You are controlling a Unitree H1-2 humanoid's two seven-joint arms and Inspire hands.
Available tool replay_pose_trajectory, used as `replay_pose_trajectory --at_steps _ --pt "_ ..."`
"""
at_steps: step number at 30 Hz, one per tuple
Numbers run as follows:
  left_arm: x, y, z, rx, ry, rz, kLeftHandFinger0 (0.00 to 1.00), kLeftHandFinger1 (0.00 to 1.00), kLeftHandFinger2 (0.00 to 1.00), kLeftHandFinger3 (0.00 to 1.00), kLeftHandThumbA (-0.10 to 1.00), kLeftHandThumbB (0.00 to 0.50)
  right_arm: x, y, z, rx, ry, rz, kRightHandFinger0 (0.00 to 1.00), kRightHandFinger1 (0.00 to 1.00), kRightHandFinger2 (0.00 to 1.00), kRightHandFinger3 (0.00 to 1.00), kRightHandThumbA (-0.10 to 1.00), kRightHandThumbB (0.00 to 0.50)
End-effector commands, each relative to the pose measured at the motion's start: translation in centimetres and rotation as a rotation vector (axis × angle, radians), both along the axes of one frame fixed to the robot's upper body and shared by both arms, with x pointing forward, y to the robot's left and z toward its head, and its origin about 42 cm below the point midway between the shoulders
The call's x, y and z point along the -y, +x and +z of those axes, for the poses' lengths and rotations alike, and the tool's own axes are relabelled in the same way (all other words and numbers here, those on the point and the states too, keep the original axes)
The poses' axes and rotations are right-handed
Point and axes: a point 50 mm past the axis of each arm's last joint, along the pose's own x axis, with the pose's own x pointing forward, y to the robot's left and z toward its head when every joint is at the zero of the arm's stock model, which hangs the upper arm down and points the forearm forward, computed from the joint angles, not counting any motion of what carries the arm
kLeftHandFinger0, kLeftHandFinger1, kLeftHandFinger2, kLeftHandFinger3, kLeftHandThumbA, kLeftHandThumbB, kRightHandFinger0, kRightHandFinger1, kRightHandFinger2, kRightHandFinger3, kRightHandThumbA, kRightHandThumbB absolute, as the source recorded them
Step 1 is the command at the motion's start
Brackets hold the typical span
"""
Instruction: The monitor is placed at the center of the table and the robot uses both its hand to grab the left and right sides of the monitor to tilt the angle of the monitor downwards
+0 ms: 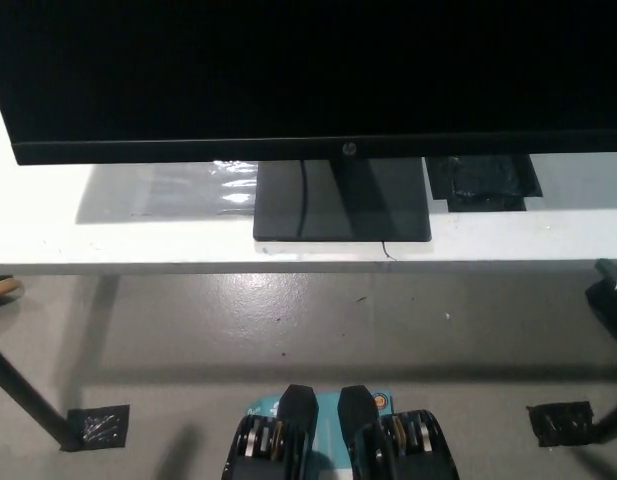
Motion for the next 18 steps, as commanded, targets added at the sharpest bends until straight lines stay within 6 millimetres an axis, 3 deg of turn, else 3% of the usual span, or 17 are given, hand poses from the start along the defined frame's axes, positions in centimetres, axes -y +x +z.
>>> replay_pose_trajectory --at_steps 1,2,3,7,12,14,18 --pt "-1.9 0.2 2.1 0.081 0.017 0.022 1.0 1.0 1.0 1.0 1.0 0.254 1.9 0.8 2.4 0.08 0.006 -0.001 1.0 1.0 1.0 1.0 1.0 0.398" --pt "-1.9 0.2 2.1 0.082 0.017 0.022 1.0 1.0 1.0 1.0 1.0 0.253 1.9 0.8 2.4 0.08 0.007 -0.001 1.0 1.0 1.0 1.0 1.0 0.398" --pt "-2.8 0.6 2.5 0.07 0.005 0.071 1.0 1.0 1.0 1.0 1.0 0.338 3.4 1.5 3.0 0.058 0.026 -0.04 1.0 1.0 1.0 1.0 1.0 0.376" --pt "-3.3 0.7 2.6 0.066 0.009 0.083 1.0 1.0 1.0 1.0 1.0 0.332 4.2 2.0 3.3 0.052 0.036 -0.048 1.0 1.0 1.0 1.0 1.0 0.374" --pt "-5.1 2.2 3.6 0.023 0.059 0.105 1.0 1.0 1.0 1.0 1.0 0.339 6.6 4.2 4.5 0.015 0.093 -0.058 1.0 1.0 1.0 1.0 1.0 0.443" --pt "-5.1 2.2 3.6 0.023 0.059 0.104 1.0 1.0 1.0 1.0 1.0 0.34 6.6 4.2 4.5 0.014 0.094 -0.056 1.0 1.0 1.0 1.0 1.0 0.445" --pt "-5.6 4.3 5.1 -0.035 0.086 0.093 1.0 1.0 1.0 1.0 1.0 0.363 7.9 6.9 6.2 0.014 0.067 -0.043 1.0 1.0 1.0 1.0 1.0 0.423"
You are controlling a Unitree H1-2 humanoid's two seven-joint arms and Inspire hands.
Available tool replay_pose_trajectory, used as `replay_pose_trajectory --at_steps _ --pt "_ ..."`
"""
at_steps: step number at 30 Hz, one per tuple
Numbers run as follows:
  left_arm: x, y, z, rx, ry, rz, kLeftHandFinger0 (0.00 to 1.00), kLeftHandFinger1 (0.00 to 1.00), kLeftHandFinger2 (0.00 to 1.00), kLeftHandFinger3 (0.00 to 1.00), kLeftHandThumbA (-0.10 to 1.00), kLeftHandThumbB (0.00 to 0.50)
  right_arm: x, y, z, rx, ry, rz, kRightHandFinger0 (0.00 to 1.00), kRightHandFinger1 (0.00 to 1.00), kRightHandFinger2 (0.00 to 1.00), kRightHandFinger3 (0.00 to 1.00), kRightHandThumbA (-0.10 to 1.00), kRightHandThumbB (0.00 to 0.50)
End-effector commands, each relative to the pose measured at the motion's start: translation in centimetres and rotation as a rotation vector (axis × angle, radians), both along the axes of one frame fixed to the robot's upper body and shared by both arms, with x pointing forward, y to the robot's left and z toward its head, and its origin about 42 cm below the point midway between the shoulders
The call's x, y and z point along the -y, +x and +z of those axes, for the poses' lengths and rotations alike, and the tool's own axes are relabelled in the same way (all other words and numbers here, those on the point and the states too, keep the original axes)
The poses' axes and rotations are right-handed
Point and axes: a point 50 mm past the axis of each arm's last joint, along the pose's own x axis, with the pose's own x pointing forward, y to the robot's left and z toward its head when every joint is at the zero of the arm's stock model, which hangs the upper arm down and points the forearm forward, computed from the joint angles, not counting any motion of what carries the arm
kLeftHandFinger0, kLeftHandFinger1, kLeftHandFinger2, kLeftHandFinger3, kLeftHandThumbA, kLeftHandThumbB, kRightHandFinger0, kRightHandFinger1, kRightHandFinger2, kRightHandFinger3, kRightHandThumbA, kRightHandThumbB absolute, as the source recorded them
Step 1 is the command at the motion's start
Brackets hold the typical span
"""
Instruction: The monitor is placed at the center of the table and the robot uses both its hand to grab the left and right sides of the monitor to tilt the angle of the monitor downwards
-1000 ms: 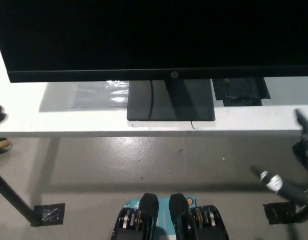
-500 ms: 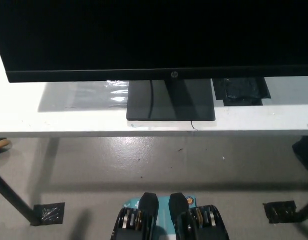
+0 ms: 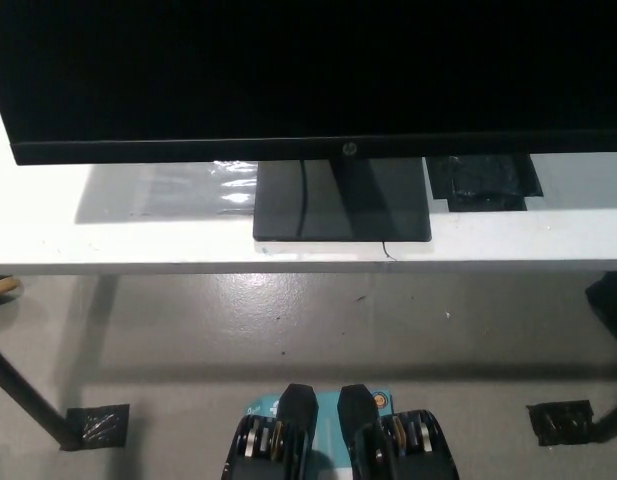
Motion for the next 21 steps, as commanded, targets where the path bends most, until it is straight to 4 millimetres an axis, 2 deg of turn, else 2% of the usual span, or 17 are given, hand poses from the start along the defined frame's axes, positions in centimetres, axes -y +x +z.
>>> replay_pose_trajectory --at_steps 1,4,5,8,10,11,14,16,17,18,19,20,21 --pt "-0.8 1.7 2.9 -0.023 0.059 -0.005 1.0 1.0 1.0 1.0 1.0 0.361 1.8 2.5 3.8 0.04 -0.017 0.044 1.0 1.0 1.0 1.0 1.0 0.434" --pt "-0.9 1.7 2.9 -0.025 0.059 -0.004 1.0 1.0 1.0 1.0 1.0 0.361 1.8 2.5 3.8 0.04 -0.017 0.048 1.0 1.0 1.0 1.0 1.0 0.436" --pt "-0.7 2.7 3.5 -0.039 0.077 -0.002 1.0 1.0 1.0 1.0 1.0 0.352 2.4 3.9 4.9 0.016 -0.001 0.126 1.0 1.0 1.0 1.0 1.0 0.453" --pt "-0.6 2.9 3.6 -0.043 0.079 0.0 1.0 1.0 1.0 1.0 1.0 0.354 2.5 4.2 5.1 0.011 0.002 0.146 1.0 1.0 1.0 1.0 1.0 0.457" --pt "-0.3 3.6 3.8 -0.063 0.082 -0.001 1.0 1.0 1.0 1.0 1.0 0.365 3.2 5.6 6.3 -0.039 0.008 0.255 1.0 1.0 1.0 1.0 1.0 0.477" --pt "-0.2 3.8 3.9 -0.068 0.092 -0.012 1.0 1.0 1.0 1.0 1.0 0.352 3.4 6.0 6.8 -0.08 0.03 0.323 1.0 1.0 1.0 1.0 1.0 0.446" --pt "-0.2 3.9 3.9 -0.075 0.097 -0.012 1.0 1.0 1.0 1.0 1.0 0.355 3.5 6.2 7.0 -0.097 0.043 0.361 1.0 1.0 1.0 1.0 1.0 0.441" --pt "-0.1 4.3 4.1 -0.094 0.128 -0.033 1.0 1.0 1.0 1.0 1.0 0.306 4.3 7.2 8.1 -0.184 0.106 0.509 1.0 1.0 1.0 1.0 0.99 0.478" --pt "-0.1 4.3 4.1 -0.094 0.129 -0.034 1.0 1.0 1.0 1.0 1.0 0.304 4.3 7.2 8.1 -0.187 0.108 0.516 1.0 1.0 1.0 1.0 0.99 0.479" --pt "-0.1 4.6 4.3 -0.099 0.134 -0.038 1.0 1.0 1.0 1.0 1.0 0.313 4.7 7.9 8.6 -0.228 0.134 0.572 1.0 1.0 1.0 1.0 0.92 0.499" --pt "-0.1 4.7 4.3 -0.099 0.134 -0.038 1.0 1.0 1.0 1.0 1.0 0.313 4.7 7.9 8.6 -0.229 0.135 0.575 1.0 1.0 1.0 1.0 0.92 0.5" --pt "-0.2 4.8 4.2 -0.115 0.136 -0.041 1.0 1.0 1.0 1.0 1.0 0.32 5.0 8.4 8.9 -0.266 0.177 0.637 1.0 1.0 1.0 1.0 0.84 0.5" --pt "-0.2 4.8 4.2 -0.115 0.137 -0.041 1.0 1.0 1.0 1.0 1.0 0.32 5.0 8.4 8.9 -0.267 0.178 0.639 1.0 1.0 1.0 1.0 0.84 0.5"
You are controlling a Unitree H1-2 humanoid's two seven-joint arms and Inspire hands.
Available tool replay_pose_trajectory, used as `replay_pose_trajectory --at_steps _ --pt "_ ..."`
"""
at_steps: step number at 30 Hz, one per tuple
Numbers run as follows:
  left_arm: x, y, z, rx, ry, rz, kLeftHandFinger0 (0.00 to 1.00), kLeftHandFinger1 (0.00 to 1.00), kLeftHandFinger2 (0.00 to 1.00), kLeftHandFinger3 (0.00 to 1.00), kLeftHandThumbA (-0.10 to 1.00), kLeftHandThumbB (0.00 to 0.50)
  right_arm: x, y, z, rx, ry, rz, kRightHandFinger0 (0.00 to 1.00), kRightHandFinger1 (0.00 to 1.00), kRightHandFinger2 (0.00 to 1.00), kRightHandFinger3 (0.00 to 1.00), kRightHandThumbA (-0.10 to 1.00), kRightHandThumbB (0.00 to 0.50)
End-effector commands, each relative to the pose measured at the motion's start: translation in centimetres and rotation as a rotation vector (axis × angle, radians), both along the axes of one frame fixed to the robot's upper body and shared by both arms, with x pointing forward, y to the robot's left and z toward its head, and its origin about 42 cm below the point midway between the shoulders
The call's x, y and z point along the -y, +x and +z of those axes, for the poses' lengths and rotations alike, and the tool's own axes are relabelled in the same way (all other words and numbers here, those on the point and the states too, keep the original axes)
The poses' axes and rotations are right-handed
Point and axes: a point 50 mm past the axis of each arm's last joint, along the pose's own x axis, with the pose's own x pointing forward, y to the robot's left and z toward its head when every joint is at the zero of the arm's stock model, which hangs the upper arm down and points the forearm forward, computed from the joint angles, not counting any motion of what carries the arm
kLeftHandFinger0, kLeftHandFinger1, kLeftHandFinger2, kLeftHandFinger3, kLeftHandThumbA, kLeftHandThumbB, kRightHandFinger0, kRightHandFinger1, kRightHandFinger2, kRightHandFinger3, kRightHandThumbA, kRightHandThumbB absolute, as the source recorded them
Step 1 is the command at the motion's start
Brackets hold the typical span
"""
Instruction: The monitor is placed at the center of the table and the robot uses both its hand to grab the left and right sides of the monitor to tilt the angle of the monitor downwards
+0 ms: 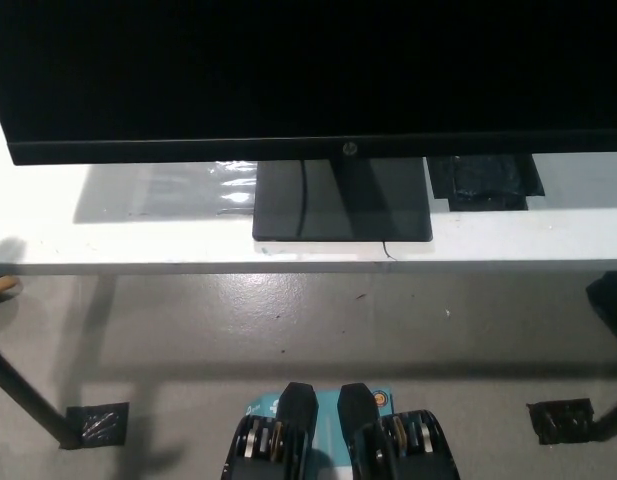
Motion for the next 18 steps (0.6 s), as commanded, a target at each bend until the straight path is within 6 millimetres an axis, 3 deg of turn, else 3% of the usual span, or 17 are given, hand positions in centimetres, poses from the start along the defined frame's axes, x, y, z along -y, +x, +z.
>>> replay_pose_trajectory --at_steps 1,10,18 --pt "-0.8 1.0 3.8 0.007 0.117 -0.014 1.0 1.0 1.0 1.0 1.0 0.32 1.9 2.3 7.2 -0.042 0.114 0.365 1.0 1.0 1.0 1.0 0.84 0.5" --pt "-1.2 1.9 4.1 -0.024 0.143 -0.009 1.0 1.0 1.0 1.0 1.0 0.329 1.8 4.8 8.0 -0.128 0.083 0.433 1.0 1.0 1.0 1.0 0.78 0.487" --pt "-1.1 2.5 4.0 -0.047 0.173 -0.028 1.0 1.0 1.0 1.0 1.0 0.361 2.0 5.6 8.3 -0.16 0.024 0.44 1.0 1.0 1.0 1.0 0.86 0.471"
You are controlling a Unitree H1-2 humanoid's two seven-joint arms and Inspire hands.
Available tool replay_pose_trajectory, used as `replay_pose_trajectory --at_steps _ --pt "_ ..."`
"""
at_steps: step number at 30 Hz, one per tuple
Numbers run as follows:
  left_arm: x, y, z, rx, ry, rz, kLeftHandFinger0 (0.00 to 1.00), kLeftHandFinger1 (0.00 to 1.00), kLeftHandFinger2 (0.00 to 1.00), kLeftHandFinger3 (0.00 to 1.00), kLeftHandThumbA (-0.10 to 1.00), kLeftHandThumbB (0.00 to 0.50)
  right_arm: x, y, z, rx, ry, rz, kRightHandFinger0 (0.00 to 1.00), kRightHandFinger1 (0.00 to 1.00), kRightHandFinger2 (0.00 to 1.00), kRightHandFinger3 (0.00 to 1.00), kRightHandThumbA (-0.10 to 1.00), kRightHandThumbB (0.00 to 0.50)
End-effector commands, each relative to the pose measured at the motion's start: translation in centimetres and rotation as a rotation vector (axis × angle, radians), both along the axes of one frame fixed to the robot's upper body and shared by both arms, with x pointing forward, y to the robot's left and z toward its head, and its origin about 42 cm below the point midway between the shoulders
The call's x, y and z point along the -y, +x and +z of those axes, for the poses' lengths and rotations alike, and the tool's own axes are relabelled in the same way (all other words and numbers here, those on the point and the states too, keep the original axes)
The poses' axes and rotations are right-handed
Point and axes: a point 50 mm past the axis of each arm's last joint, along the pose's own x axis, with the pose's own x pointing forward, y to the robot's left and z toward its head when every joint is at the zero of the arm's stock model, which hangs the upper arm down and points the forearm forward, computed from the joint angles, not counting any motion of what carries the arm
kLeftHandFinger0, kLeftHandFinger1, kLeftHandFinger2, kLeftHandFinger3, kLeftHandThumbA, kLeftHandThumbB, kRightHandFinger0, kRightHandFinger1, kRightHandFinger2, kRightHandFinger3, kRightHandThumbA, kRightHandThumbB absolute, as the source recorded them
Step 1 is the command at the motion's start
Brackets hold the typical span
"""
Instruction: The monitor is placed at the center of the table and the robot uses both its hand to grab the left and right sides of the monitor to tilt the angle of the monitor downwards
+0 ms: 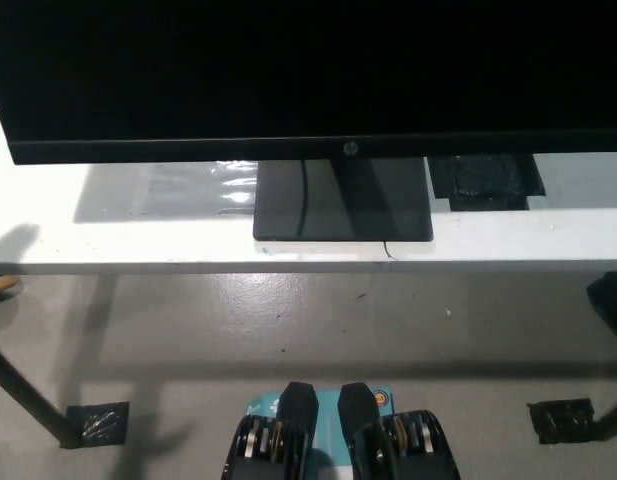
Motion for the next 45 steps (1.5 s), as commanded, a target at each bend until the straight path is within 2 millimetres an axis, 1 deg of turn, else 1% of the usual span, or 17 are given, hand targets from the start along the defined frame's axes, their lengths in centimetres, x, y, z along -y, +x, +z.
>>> replay_pose_trajectory --at_steps 1,3,4,7,10,12,13,17,23,30,31,33,34,37,39,42,45 --pt "-1.0 0.5 3.9 0.035 0.128 -0.011 1.0 1.0 1.0 1.0 1.0 0.362 1.6 0.7 6.2 0.071 -0.038 0.129 1.0 1.0 1.0 1.0 0.85 0.472" --pt "-1.0 0.7 4.0 0.031 0.133 -0.013 1.0 1.0 1.0 1.0 1.0 0.363 1.6 0.9 6.5 0.068 -0.05 0.134 1.0 1.0 1.0 1.0 0.86 0.464" --pt "-1.0 0.8 4.1 0.031 0.134 -0.017 1.0 1.0 1.0 1.0 1.0 0.357 1.7 1.0 6.7 0.082 -0.094 0.128 1.0 1.0 1.0 1.0 0.91 0.462" --pt "-0.6 1.2 4.4 0.019 0.151 -0.009 1.0 1.0 1.0 1.0 1.0 0.346 1.8 1.1 7.1 0.071 -0.12 0.122 1.0 1.0 1.0 1.0 0.93 0.482" --pt "0.0 1.9 4.7 -0.004 0.152 -0.03 1.0 1.0 1.0 1.0 1.0 0.392 2.2 1.0 7.0 0.054 -0.101 0.127 1.0 1.0 1.0 1.0 0.86 0.481" --pt "0.4 2.4 4.9 -0.008 0.156 -0.05 1.0 1.0 1.0 1.0 1.0 0.395 2.2 0.9 7.0 0.048 -0.092 0.137 1.0 1.0 1.0 1.0 0.84 0.477" --pt "0.6 2.6 5.0 -0.019 0.158 -0.052 1.0 1.0 1.0 1.0 1.0 0.415 2.2 1.0 7.0 0.047 -0.095 0.136 1.0 1.0 1.0 1.0 0.83 0.497" --pt "0.7 3.3 5.4 -0.008 0.215 -0.041 1.0 1.0 1.0 1.0 1.0 0.397 2.0 1.3 6.9 0.048 -0.13 0.139 1.0 1.0 1.0 1.0 0.85 0.488" --pt "1.5 4.9 5.4 -0.02 0.234 -0.085 1.0 1.0 1.0 1.0 1.0 0.418 1.8 1.5 6.8 0.049 -0.155 0.139 1.0 1.0 1.0 1.0 0.88 0.5" --pt "2.2 6.4 5.4 -0.053 0.255 -0.105 1.0 1.0 1.0 1.0 1.0 0.423 1.6 1.3 6.5 0.037 -0.153 0.142 1.0 1.0 1.0 1.0 0.92 0.482" --pt "2.8 7.6 5.4 -0.092 0.261 -0.111 1.0 1.0 1.0 1.0 1.0 0.447 1.6 1.1 6.2 0.038 -0.163 0.154 1.0 1.0 1.0 1.0 0.91 0.491" --pt "3.0 8.0 5.4 -0.108 0.263 -0.111 1.0 1.0 1.0 1.0 1.0 0.448 1.5 1.1 6.1 0.04 -0.168 0.157 1.0 1.0 1.0 1.0 0.9 0.491" --pt "3.7 8.8 5.5 -0.133 0.261 -0.109 1.0 1.0 1.0 1.0 1.0 0.423 1.4 1.2 6.0 0.04 -0.166 0.158 1.0 1.0 1.0 1.0 0.9 0.493" --pt "3.7 8.8 5.5 -0.133 0.262 -0.109 1.0 1.0 1.0 1.0 1.0 0.419 1.4 1.2 6.0 0.04 -0.167 0.158 1.0 1.0 1.0 1.0 0.9 0.496" --pt "4.7 10.7 5.5 -0.186 0.267 -0.113 1.0 1.0 1.0 1.0 1.0 0.431 1.3 1.3 5.8 0.039 -0.166 0.158 1.0 1.0 1.0 1.0 0.9 0.5" --pt "5.0 12.3 4.9 -0.24 0.246 -0.108 1.0 1.0 1.0 1.0 1.0 0.472 1.1 1.2 5.8 0.042 -0.168 0.168 1.0 1.0 1.0 1.0 0.91 0.5" --pt "5.0 12.4 4.9 -0.24 0.247 -0.108 1.0 1.0 1.0 1.0 1.0 0.472 1.1 1.2 5.8 0.042 -0.168 0.169 1.0 1.0 1.0 1.0 0.9 0.5"
